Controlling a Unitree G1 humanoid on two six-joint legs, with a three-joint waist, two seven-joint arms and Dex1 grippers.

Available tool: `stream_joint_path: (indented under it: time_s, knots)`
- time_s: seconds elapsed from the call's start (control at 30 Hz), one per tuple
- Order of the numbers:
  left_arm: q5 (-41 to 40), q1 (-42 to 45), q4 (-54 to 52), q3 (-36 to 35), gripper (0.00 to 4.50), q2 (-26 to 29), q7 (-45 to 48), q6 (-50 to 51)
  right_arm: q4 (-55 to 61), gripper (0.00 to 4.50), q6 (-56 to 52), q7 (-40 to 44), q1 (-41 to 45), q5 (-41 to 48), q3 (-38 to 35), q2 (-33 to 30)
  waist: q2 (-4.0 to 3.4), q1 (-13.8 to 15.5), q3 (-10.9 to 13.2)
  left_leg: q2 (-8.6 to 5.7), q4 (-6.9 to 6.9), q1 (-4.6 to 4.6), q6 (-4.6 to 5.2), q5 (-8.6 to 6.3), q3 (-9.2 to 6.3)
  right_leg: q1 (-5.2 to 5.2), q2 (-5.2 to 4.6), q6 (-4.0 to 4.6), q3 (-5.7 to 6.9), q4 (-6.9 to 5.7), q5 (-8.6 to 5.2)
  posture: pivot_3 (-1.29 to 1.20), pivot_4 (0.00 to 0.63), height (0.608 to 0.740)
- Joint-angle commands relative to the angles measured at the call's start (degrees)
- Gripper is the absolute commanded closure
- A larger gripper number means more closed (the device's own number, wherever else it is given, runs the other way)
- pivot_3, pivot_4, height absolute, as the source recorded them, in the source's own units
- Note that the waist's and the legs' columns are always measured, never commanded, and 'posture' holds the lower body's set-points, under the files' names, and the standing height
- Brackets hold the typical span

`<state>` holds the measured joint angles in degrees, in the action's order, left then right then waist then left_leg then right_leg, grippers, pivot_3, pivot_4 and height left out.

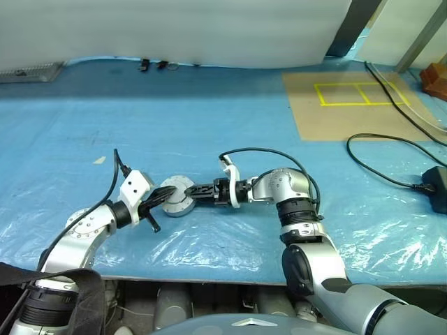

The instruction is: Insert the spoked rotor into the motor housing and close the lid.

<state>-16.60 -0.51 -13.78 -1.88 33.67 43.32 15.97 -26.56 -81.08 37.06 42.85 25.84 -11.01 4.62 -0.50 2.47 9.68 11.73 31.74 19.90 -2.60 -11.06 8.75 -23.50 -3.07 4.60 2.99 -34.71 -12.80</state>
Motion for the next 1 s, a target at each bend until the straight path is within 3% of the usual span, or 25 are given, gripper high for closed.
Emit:
stream_joint_path:
  time_s: [0.03, 0.1, 0.4, 0.53, 0.67, 0.87, 1.0]
  knots:
    - [1.3, -1.4, 1.7, 0.8, 4.5, 0.7, -0.1, 1.3, 1.4, 2.96, -0.4, 0.1, 1.9, 3.3, 0.3, 1.2, 0.0, 0.0, 0.0, 0.0, 0.0, -0.01, 0.0, 0.0, 0.0, 0.01, 0.0, 0.0, 0.0, -0.01, 0.0, 0.0, 0.15, 0.74]
    - [1.4, -1.4, 1.7, 0.7, 4.5, 0.6, -0.3, 1.2, 1.5, 3.32, -0.2, -0.7, 1.4, 2.6, 1.5, 0.9, 0.0, 0.0, 0.0, -0.01, 0.0, -0.02, 0.0, 0.0, 0.0, 0.02, -0.01, 0.0, 0.0, -0.01, 0.0, 0.0, 0.15, 0.74]
    - [-0.6, -1.5, 1.6, -1.4, 4.5, -1.9, -2.2, 0.8, 1.1, 3.32, 0.2, -0.7, 1.6, 4.6, 0.8, 0.6, -0.01, 0.0, 0.0, -0.01, 0.0, -0.03, 0.0, 0.0, 0.0, 0.04, -0.01, -0.01, 0.0, -0.01, -0.01, 0.0, 0.15, 0.74]
    - [-7.9, -1.5, 0.4, -7.9, 4.5, -7.2, -6.0, 2.4, 0.0, 3.32, 2.1, -1.8, 2.9, 5.9, -3.0, 1.3, 0.0, 0.0, 0.0, 0.0, 0.0, 0.03, 0.0, 0.0, 0.02, 0.0, -0.01, 0.0, 0.0, 0.0, 0.0, 0.0, 0.15, 0.74]
    - [-16.1, -2.7, -1.0, -13.9, 4.5, -12.3, -10.0, 6.4, -3.4, 3.32, 5.0, -4.8, 6.2, 10.0, -11.8, 3.1, 0.09, 0.0, 0.1, 0.01, 0.02, 0.36, -0.01, 0.01, 0.07, -0.39, 0.01, 0.03, 0.0, -0.08, 0.02, 0.0, 0.15, 0.74]
    - [-27.9, -3.2, -2.5, -19.9, 4.5, -20.1, -17.0, 11.0, -5.8, 3.32, 8.3, -7.3, 9.4, 13.4, -16.9, 4.3, 0.13, 0.1, 0.1, 0.01, 0.06, 0.86, -0.01, 0.01, 0.3, -0.7, 0.03, 0.03, 0.06, -0.04, 0.03, 0.0, 0.15, 0.74]
    - [-33.9, -2.6, -4.1, -19.9, 3.57, -25.7, -20.7, 12.0, -7.5, 3.32, 11.4, -8.7, 11.2, 15.9, -19.1, 4.5, 0.18, 0.1, 0.1, 0.04, 0.07, 0.96, -0.01, 0.01, 0.3, -0.73, 0.04, 0.03, 0.09, -0.04, 0.03, 0.0, 0.15, 0.74]
